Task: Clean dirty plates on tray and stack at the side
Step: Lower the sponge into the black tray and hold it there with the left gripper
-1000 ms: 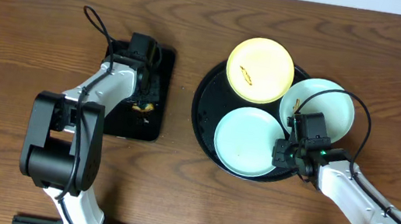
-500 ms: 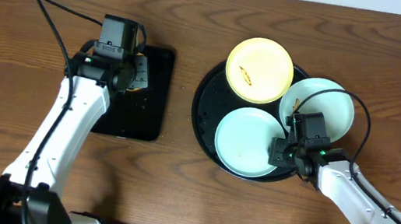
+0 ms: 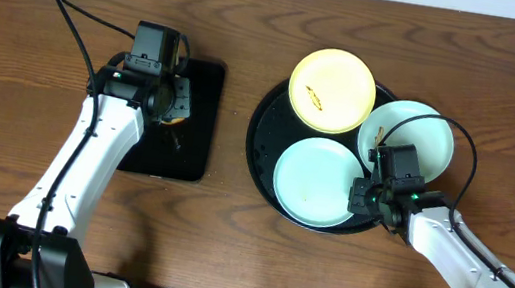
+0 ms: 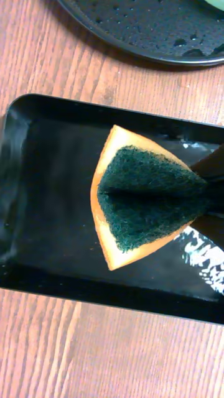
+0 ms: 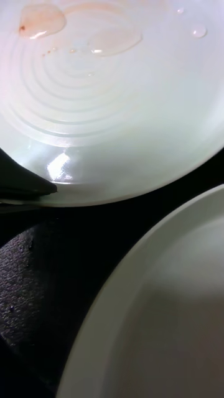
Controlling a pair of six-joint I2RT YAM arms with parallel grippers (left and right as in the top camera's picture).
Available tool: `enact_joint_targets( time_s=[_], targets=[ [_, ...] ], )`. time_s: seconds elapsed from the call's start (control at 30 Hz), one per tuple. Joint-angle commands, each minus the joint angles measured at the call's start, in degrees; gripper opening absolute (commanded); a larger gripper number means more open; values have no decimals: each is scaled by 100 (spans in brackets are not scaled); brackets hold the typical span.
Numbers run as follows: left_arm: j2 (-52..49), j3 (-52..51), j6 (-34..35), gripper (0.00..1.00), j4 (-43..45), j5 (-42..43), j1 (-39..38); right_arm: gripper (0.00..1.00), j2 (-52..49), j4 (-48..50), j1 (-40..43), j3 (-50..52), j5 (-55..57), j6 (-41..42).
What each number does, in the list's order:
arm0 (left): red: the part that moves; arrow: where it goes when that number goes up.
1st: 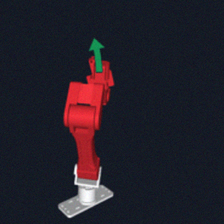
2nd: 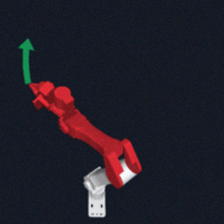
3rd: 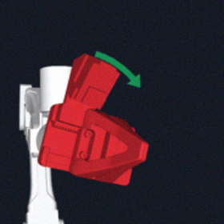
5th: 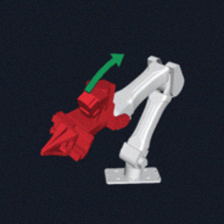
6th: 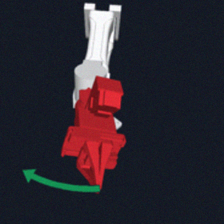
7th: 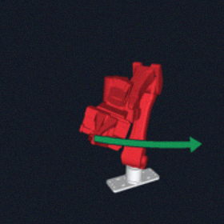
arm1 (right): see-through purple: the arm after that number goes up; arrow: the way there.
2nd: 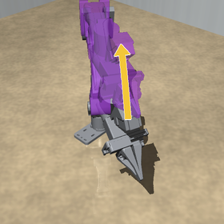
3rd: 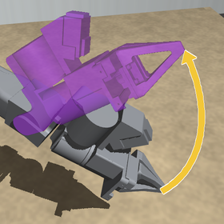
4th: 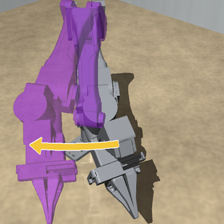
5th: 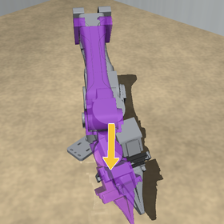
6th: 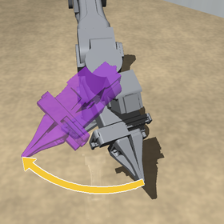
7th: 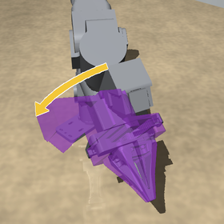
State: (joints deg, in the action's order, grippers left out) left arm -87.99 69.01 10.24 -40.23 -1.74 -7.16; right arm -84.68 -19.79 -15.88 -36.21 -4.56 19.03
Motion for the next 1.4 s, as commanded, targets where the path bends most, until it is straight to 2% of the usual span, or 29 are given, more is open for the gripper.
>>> enact_joint_targets(
  time_s=[0.0,0.3,0.47,0.6,0.97,1.37],
  targets=[
    [-7,-59,-98,8,-55,262,33,1,-9,-2,-7,31,-155,-39],
    [-76,-72,-258,7,170,356,35,1,-9,15,-7,31,-170,-39],
    [-76,-72,-267,7,262,-356,33,1,-9,15,-7,31,-170,-39],
    [-76,-72,-247,7,337,68,-22,1,-9,13,-7,31,-197,-39],
    [-76,-109,-247,7,251,114,-31,1,313,-7,11,-4,-494,-195],
    [-76,-131,-400,7,404,155,-31,1,389,669,11,-4,-450,-192]
  ],
)
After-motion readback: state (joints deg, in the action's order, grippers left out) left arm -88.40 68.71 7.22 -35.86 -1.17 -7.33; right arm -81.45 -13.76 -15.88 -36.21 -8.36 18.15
